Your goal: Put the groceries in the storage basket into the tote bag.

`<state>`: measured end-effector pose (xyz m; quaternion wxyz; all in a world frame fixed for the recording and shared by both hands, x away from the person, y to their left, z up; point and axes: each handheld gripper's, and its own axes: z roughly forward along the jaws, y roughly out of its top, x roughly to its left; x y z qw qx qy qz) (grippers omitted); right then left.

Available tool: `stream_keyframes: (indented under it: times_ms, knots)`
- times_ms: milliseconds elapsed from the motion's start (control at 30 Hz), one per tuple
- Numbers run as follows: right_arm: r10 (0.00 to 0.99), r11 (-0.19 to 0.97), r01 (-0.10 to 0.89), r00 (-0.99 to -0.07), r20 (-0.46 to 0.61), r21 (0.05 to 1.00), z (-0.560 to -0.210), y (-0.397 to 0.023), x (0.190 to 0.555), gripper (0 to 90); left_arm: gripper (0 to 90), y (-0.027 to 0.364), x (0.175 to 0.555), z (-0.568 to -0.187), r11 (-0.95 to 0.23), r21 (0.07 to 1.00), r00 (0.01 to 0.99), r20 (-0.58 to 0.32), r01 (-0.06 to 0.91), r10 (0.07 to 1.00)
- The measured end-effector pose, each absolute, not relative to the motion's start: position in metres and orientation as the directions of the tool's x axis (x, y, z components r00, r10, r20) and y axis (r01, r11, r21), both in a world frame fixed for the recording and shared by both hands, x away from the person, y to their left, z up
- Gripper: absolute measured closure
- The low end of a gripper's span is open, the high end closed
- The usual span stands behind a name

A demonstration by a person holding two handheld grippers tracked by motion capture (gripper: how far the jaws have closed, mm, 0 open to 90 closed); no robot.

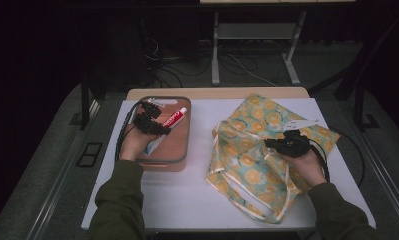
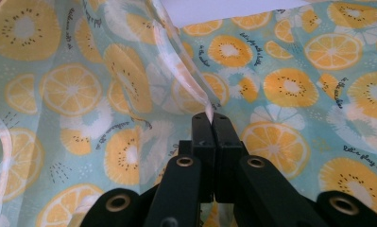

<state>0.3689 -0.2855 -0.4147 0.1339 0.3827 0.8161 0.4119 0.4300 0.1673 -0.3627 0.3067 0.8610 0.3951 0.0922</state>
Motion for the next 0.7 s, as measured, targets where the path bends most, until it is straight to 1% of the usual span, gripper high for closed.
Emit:
stream_keyframes:
  times_ms: [200, 400, 700]
  knots:
    - [0.737, 0.369, 0.514, -0.669, 0.093, 0.774, -0.415, -0.285, 0.369, 89.4, 74.4, 0.158, 0.416, -0.341, -0.511, 0.655, 0.724, -0.081, 0.556, 0.685]
    - [0.738, 0.372, 0.509, -0.67, 0.085, 0.776, -0.415, -0.285, 0.369, 89.4, 74.6, 0.143, 0.401, -0.328, -0.521, 0.693, 0.774, -0.086, 0.498, 0.627]
    - [0.739, 0.377, 0.507, -0.67, 0.079, 0.775, -0.414, -0.285, 0.369, 89.5, 74.6, 0.1, 0.375, -0.324, -0.58, 0.695, 0.849, -0.084, 0.425, 0.522]
